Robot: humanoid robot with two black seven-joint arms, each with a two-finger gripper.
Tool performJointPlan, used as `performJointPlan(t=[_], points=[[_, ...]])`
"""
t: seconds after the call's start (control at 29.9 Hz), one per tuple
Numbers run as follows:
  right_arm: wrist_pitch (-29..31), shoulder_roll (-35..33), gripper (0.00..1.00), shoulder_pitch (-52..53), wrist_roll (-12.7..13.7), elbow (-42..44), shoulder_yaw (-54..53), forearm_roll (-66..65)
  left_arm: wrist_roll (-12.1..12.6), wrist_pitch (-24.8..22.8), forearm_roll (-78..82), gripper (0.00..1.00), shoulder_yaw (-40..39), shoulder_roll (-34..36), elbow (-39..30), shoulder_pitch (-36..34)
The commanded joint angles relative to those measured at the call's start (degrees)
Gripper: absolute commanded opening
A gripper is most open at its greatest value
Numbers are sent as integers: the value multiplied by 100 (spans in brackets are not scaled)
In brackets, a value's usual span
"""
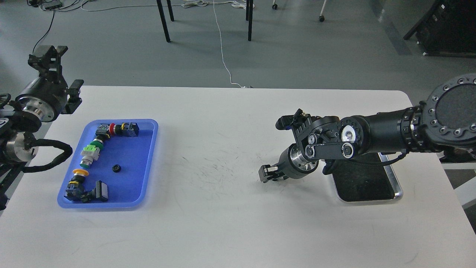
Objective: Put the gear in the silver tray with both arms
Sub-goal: 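Lower the right gripper onto the black gear and close it, then lift the gear and lower it into the silver tray with the right gripper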
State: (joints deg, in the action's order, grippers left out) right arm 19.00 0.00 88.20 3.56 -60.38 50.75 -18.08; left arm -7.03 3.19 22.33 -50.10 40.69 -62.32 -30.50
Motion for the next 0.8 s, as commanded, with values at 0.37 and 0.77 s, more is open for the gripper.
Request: performJointPlan(t=[0.37, 0.77], points=[[148, 0, 3, 22, 92, 35, 5, -20, 0, 6, 8, 98, 0, -8, 0, 9], [174, 0, 1, 1092, 22, -544, -485, 33, 18, 6, 17, 98, 9, -8, 0, 9]])
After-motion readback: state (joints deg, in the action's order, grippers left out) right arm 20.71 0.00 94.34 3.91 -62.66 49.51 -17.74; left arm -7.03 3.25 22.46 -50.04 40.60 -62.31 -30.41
